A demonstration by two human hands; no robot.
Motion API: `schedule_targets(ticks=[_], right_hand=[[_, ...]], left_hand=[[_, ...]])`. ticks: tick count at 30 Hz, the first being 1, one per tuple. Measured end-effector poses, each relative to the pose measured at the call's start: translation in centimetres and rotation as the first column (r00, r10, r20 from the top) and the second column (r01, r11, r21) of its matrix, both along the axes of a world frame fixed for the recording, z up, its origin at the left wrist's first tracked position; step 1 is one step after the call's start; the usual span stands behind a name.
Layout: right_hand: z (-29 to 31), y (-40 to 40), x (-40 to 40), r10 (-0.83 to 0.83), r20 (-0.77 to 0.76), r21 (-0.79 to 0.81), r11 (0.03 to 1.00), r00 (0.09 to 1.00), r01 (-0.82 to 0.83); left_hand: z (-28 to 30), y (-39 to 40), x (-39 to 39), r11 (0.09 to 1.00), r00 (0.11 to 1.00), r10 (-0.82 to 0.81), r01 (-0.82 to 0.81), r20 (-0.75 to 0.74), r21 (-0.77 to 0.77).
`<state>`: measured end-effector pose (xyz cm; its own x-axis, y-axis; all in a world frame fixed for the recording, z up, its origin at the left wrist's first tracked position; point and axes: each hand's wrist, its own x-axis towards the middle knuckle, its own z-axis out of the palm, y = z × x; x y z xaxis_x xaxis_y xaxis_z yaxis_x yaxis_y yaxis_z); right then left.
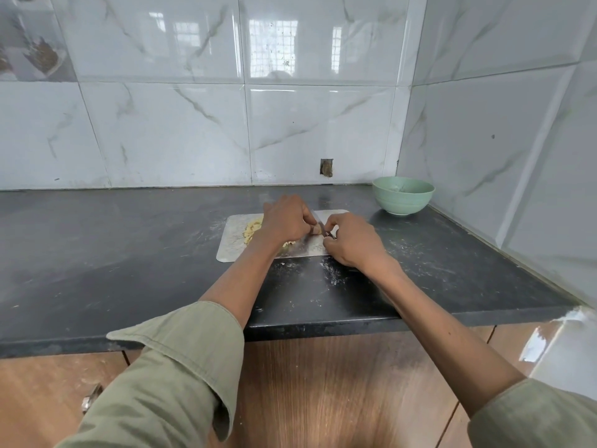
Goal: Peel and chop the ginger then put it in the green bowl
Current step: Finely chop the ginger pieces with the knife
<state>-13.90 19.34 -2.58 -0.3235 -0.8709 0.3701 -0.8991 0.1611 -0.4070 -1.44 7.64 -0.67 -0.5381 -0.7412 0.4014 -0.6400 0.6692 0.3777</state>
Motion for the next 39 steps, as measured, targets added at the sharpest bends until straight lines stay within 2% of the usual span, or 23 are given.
schedule_targets(ticks=[5,21,30,39], right_hand=[[0.4,-0.8,-0.1,0.021,0.048,-0.023,1.000,0.999,-0.020],[0.7,0.8,0.2,-0.081,0.194,-0.202,0.972,0.978,0.120],[0.4,1.0,0.6,-0.049,0.105,-0.161,0.985,0.993,0.066],[0.0,1.1,0.6,-0.037,0.082,-0.148,0.988,0.996,0.049]], left_hand=[[0.1,0.2,0.4,0.996,0.996,-0.065,0.068,-0.053,0.061],[0.0,0.2,0.4,0.999,0.999,-0.017,0.019,-0.030,0.051],[0.0,0.2,0.1,1.000,1.000,0.011,-0.011,-0.020,0.017],[-0.1,0.3,-0.1,1.000,1.000,0.015,-0.015,0.000,0.014]])
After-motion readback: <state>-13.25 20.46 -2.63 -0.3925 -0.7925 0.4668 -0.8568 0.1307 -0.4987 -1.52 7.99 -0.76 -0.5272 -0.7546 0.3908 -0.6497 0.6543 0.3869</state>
